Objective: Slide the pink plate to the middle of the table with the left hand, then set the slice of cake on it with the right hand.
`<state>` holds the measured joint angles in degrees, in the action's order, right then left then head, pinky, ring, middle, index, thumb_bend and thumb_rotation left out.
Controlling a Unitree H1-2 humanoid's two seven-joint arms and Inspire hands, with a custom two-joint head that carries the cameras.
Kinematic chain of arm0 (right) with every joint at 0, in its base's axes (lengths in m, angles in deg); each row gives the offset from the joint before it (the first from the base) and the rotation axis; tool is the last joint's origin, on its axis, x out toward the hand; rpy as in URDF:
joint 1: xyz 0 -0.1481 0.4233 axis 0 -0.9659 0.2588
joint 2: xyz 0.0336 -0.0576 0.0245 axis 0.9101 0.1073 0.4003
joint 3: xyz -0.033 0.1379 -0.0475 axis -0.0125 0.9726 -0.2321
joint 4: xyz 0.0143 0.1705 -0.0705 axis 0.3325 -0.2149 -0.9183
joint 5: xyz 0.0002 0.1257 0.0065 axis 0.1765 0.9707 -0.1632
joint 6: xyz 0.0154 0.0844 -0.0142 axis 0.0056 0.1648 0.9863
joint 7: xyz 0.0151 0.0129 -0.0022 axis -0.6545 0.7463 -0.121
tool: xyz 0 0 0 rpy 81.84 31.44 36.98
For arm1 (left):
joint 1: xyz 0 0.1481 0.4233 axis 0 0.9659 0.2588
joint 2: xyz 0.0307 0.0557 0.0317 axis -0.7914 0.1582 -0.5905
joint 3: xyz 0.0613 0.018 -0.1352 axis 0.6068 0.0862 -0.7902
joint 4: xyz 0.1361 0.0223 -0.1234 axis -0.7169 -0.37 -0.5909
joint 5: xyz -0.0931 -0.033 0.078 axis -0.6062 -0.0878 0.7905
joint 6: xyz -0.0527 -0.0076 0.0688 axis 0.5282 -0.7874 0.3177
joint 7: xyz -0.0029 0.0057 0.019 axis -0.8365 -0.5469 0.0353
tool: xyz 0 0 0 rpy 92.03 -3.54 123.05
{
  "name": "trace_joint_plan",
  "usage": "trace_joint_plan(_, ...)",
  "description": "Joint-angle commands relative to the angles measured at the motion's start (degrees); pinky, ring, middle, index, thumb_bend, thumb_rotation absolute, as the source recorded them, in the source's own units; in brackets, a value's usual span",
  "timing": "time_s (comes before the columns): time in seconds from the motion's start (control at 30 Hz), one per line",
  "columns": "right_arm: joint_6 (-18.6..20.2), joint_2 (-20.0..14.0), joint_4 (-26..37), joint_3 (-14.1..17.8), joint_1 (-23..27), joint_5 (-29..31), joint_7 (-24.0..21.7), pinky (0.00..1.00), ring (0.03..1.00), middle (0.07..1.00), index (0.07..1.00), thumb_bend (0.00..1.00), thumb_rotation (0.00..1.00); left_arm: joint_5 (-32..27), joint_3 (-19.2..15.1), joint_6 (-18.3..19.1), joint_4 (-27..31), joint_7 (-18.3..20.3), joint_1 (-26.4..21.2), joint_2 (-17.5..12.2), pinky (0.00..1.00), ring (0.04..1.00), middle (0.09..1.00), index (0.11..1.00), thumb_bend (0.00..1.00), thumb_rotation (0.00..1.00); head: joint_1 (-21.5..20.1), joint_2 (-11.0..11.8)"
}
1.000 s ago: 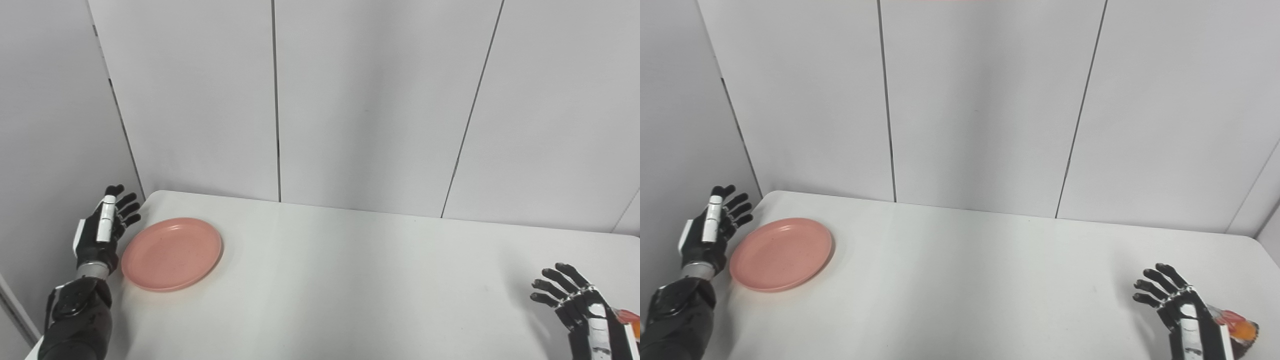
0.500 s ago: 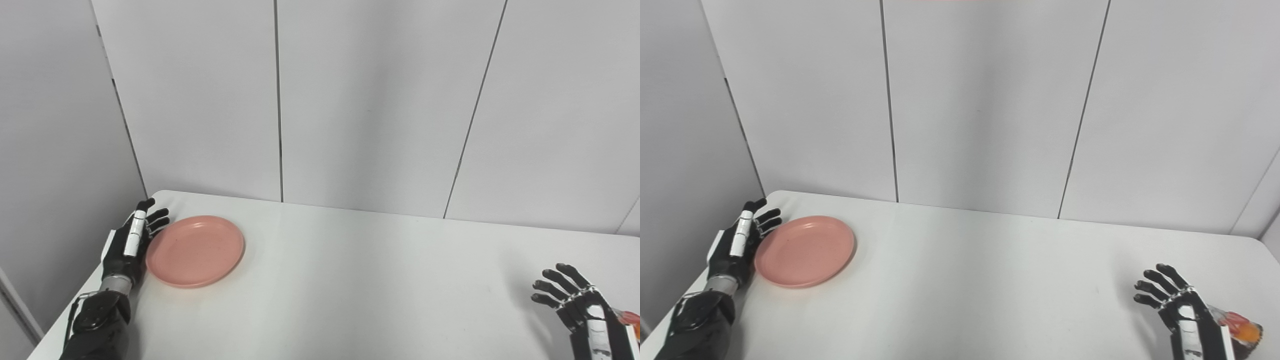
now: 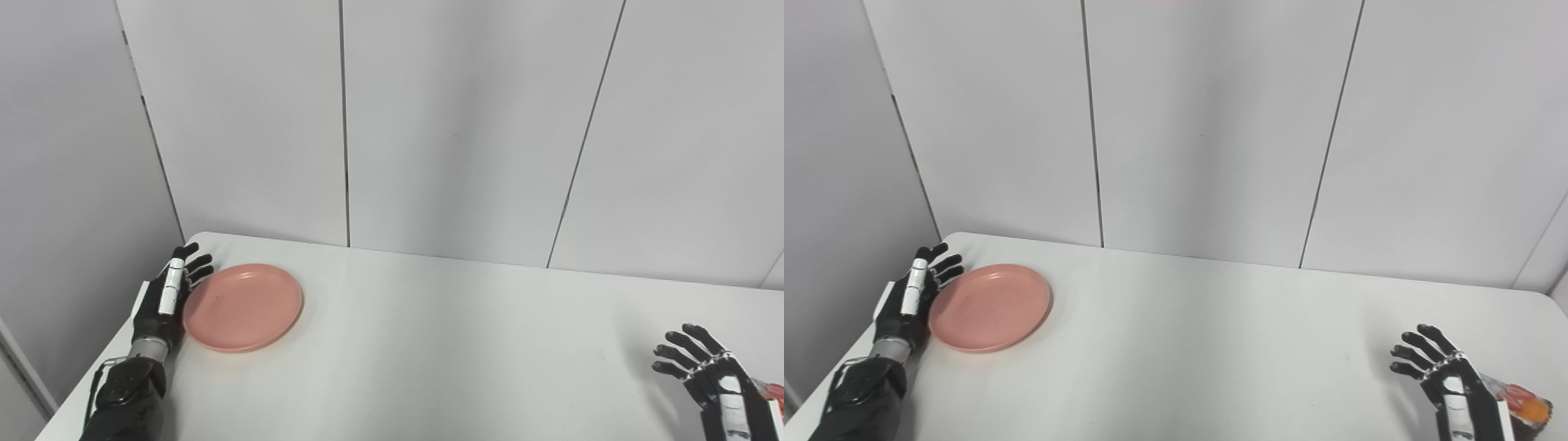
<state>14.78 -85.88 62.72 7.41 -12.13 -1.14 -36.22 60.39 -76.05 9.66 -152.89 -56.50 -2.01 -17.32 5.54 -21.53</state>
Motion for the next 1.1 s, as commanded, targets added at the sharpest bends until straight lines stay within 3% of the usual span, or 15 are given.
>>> trace_joint_plan(0.0,0.18,3.05,-5.53,-1.06,-6.39,0.37,-0.51,0.62,0.680,0.729,0.755,0.81,0.80,0.67,1.01,-0.86,0.71,1.80,-2.17,0.61,0.77,0.821,0.821,0.845,0.81,0.94,-0.05,0.02)
trace_joint_plan(0.17,0.27,3.38,-5.22,-1.20,-6.55,0.45,-0.46,0.61,0.672,0.726,0.753,0.82,0.79,0.35,2.07,-0.82,-0.02,2.22,-4.33,2.33,0.77,0.806,0.802,0.865,0.79,0.91,-0.64,-0.26)
trace_joint_plan(0.3,0.22,3.71,-4.88,-1.43,-6.62,0.18,-0.27,0.61,0.667,0.720,0.754,0.86,0.77,0.19,2.90,-0.69,0.04,1.76,-5.70,4.28,0.77,0.803,0.790,0.846,0.84,0.89,-1.03,-0.43)
trace_joint_plan(0.43,0.64,4.05,-3.95,-1.73,-6.79,-0.21,0.18,0.61,0.664,0.716,0.750,0.87,0.76,0.17,4.10,-0.60,1.50,1.69,-5.59,6.35,0.75,0.811,0.806,0.845,0.77,0.94,-1.42,-0.58)
trace_joint_plan(0.63,0.68,3.99,-3.10,-2.27,-7.15,-1.49,0.66,0.62,0.672,0.725,0.755,0.87,0.78,0.22,5.67,-0.53,4.40,3.37,-4.57,8.07,0.74,0.810,0.811,0.841,0.77,0.93,-2.05,-0.96)
trace_joint_plan(0.8,0.91,4.13,-1.90,-2.53,-7.64,-2.67,1.39,0.62,0.675,0.726,0.750,0.85,0.78,0.91,7.52,1.39,7.93,3.10,-3.04,9.82,0.77,0.813,0.808,0.857,0.82,0.93,-2.50,-1.45)
trace_joint_plan(0.93,1.66,4.40,-1.01,-2.64,-7.89,-2.56,1.75,0.62,0.679,0.729,0.750,0.84,0.77,1.14,8.16,4.82,11.76,2.26,-1.35,12.09,0.76,0.816,0.803,0.852,0.81,0.92,-2.95,-1.80)
trace_joint_plan(1.07,2.10,4.67,0.12,-2.93,-8.11,-3.50,2.35,0.62,0.678,0.731,0.747,0.84,0.77,1.08,9.10,5.56,12.96,3.44,-0.61,13.62,0.75,0.822,0.814,0.855,0.76,0.92,-3.97,-2.61)
